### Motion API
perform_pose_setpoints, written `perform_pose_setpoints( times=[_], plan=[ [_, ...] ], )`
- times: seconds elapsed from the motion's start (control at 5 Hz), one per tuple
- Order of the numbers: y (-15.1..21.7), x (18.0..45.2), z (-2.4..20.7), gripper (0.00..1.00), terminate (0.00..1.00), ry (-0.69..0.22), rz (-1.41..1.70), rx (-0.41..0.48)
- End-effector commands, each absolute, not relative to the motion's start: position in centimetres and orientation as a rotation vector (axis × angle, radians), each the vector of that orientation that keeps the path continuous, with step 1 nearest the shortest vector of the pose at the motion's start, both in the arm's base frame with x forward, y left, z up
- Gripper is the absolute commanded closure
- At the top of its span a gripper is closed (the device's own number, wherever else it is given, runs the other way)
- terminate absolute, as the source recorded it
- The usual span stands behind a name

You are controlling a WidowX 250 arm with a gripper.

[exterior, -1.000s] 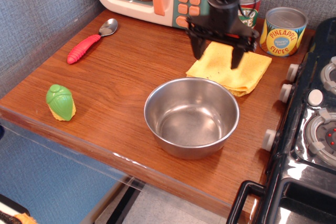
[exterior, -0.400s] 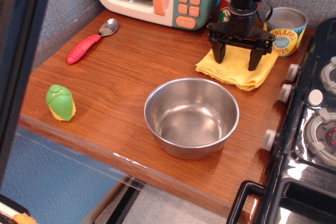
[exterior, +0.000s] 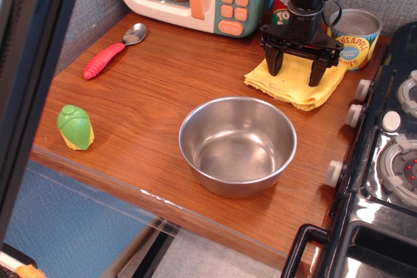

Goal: Move the orange cloth behind the pot

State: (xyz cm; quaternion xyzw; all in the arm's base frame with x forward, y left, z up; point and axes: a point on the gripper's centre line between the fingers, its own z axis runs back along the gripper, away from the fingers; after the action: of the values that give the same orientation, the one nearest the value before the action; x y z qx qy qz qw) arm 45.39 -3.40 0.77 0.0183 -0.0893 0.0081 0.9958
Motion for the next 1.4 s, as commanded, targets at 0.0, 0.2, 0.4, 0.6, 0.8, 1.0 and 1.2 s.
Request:
perform_pose_setpoints(
  times=[0.0, 0.2, 0.4, 0.6, 0.8, 1.0, 1.2],
  plan=[
    [3.6, 42.6, 2.3, 0.00, 0.00, -0.146, 0.052, 0.129],
    [7.3, 42.0, 3.0, 0.00, 0.00, -0.133, 0.083, 0.137],
    [11.3, 41.6, 3.5, 0.00, 0.00, -0.129, 0.104, 0.154],
    [14.9, 41.1, 4.1, 0.00, 0.00, -0.129, 0.119, 0.173],
    [15.8, 40.5, 4.6, 0.00, 0.00, -0.132, 0.128, 0.155],
    [14.4, 40.7, 5.2, 0.00, 0.00, -0.139, 0.104, 0.102],
    [13.0, 41.6, 9.1, 0.00, 0.00, -0.226, 0.088, 0.058]
  ],
)
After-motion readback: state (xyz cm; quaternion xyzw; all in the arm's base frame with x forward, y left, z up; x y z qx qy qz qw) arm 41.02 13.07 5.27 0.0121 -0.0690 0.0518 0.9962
